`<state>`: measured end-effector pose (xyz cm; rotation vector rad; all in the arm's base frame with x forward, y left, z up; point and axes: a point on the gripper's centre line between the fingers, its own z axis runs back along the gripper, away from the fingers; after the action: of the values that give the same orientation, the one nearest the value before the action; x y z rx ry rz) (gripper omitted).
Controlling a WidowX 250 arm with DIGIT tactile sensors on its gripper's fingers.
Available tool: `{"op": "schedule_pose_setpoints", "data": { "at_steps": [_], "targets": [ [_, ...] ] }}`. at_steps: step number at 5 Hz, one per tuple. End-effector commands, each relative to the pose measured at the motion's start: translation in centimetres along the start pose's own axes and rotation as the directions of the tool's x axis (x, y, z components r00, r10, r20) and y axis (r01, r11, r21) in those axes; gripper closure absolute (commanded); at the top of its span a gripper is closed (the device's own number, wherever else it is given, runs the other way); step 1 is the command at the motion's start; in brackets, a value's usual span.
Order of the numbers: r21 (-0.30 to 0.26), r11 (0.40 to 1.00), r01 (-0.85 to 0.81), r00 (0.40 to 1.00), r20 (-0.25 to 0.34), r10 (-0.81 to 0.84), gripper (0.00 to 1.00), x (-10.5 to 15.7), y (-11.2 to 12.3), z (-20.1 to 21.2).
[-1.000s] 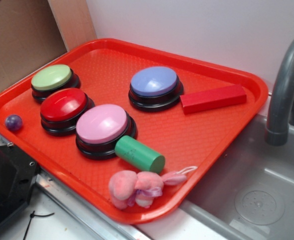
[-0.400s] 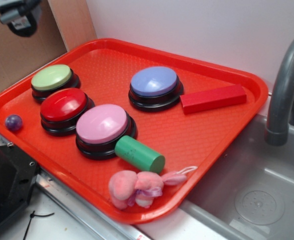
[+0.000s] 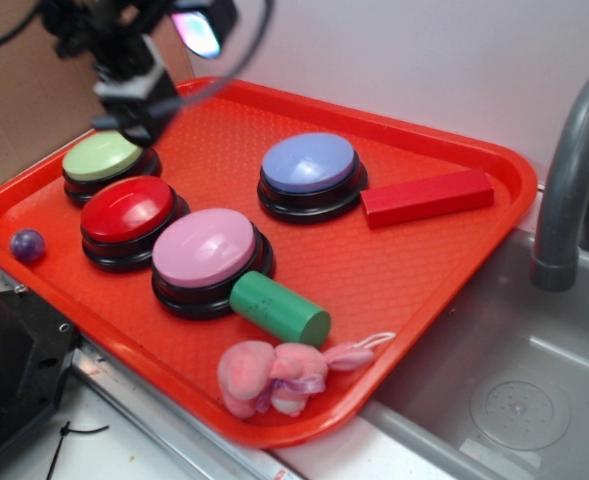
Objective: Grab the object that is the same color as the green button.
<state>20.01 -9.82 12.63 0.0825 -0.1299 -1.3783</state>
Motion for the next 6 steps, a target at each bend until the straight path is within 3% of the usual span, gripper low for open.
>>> {"op": "schedule_pose_setpoints", "data": {
  "at_steps": [1,2,5,6],
  "targets": [
    [-0.053,0.953,0.297,0.954,0.064,-0.293,0.0,2.8,-1.9,-4.4],
    [-0.108,0.942,0.318,0.948,0.059,-0.313,0.0,2.9,-2.7,-6.1],
    [-0.189,0.916,0.353,0.935,0.049,-0.35,0.0,3.7,-6.1,-8.0],
    [-0.233,0.914,0.332,0.942,0.043,-0.332,0.0,3.8,-6.0,-9.8]
  ]
}}
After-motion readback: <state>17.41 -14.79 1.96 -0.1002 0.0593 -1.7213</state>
